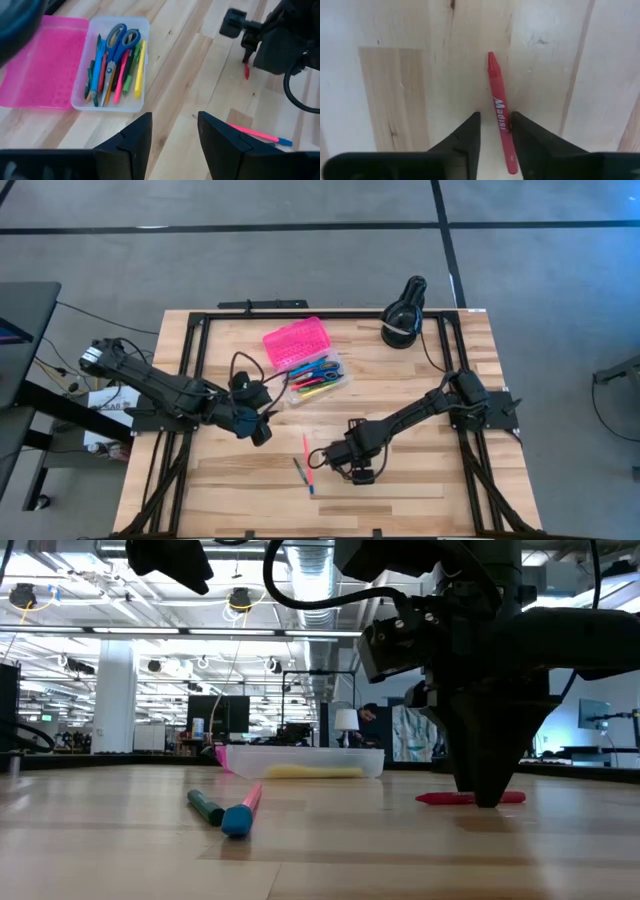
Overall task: Pick & place school supplies into a supply box
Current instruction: Put the red crayon into the pink supply box
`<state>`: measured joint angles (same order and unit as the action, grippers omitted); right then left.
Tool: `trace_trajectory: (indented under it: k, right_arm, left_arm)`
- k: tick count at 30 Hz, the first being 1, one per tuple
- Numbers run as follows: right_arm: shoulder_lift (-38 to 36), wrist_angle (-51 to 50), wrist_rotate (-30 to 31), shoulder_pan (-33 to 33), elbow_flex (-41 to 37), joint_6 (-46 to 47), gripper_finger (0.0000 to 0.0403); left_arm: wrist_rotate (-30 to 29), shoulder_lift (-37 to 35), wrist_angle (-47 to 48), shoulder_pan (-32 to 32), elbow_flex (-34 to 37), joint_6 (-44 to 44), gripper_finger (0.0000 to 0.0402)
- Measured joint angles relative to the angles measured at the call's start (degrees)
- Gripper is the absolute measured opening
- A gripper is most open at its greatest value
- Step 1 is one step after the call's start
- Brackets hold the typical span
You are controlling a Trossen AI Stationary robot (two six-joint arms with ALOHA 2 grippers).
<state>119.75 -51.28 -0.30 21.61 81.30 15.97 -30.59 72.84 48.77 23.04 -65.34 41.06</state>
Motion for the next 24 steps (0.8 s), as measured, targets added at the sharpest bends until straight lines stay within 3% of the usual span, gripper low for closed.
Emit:
trace_trajectory:
  k: [11,24]
  right_arm:
    - [0.1,1.6,0.1,0.0,-0.2,15.4,0.0008]
    - [0.1,3.0,-1.2,-0.1,-0.2,40.4,0.0007]
  left_arm:
    - [0.3,1.8,-0.2,2.2,0.0,0.2,0.0154]
    - [0.3,1.8,9.0,5.3,0.0,-0.9,0.0154]
